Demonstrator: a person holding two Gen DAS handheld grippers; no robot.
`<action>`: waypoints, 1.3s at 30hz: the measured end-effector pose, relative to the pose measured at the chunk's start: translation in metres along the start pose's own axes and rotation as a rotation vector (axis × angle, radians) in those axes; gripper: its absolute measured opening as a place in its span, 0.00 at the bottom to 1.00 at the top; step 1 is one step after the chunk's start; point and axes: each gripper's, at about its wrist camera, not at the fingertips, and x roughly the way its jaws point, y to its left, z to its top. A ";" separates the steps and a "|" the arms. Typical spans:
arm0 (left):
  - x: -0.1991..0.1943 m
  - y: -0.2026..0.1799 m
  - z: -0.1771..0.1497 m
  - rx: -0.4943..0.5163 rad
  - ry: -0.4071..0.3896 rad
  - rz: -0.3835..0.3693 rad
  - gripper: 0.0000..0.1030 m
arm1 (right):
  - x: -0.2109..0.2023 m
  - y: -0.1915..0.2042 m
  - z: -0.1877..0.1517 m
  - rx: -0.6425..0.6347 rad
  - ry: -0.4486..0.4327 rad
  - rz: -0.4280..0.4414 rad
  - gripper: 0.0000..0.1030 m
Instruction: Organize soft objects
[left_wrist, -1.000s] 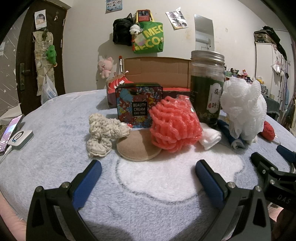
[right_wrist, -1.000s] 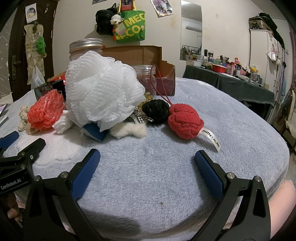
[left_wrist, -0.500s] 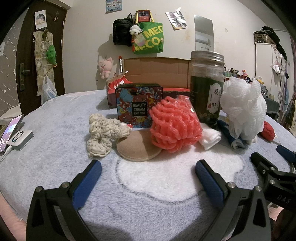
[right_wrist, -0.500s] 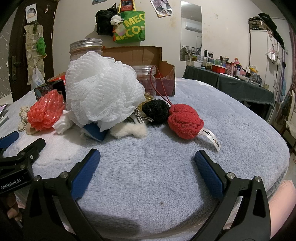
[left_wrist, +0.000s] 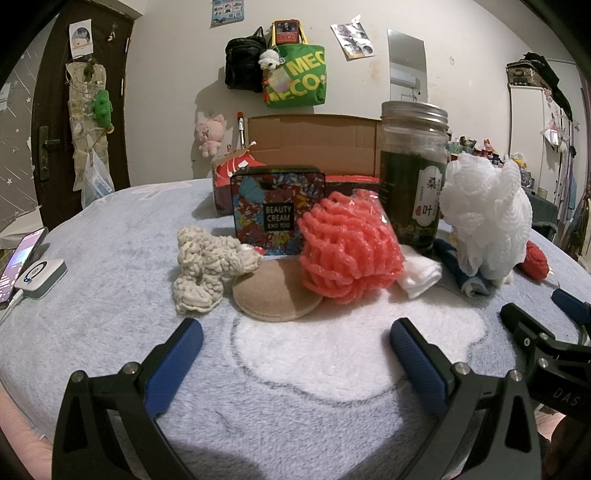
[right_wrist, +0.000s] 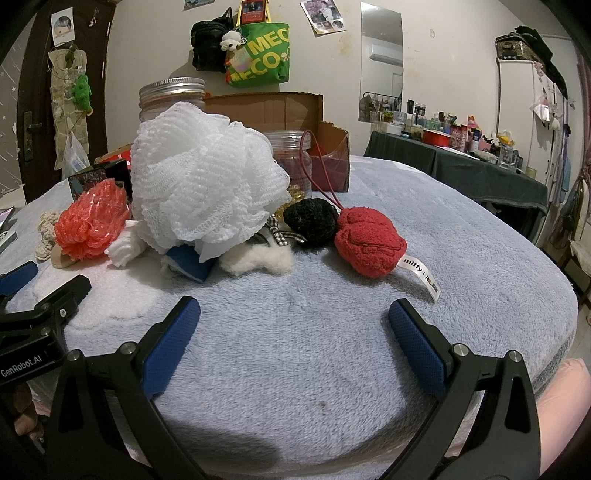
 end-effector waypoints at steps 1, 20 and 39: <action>0.000 0.000 0.000 0.000 0.000 0.000 1.00 | 0.000 0.000 0.000 0.000 0.000 0.000 1.00; -0.001 -0.001 0.002 0.003 0.011 -0.004 1.00 | -0.001 0.000 0.002 -0.006 0.017 0.022 1.00; -0.007 0.003 0.072 0.070 0.007 -0.096 1.00 | -0.030 -0.018 0.093 -0.021 -0.079 0.266 1.00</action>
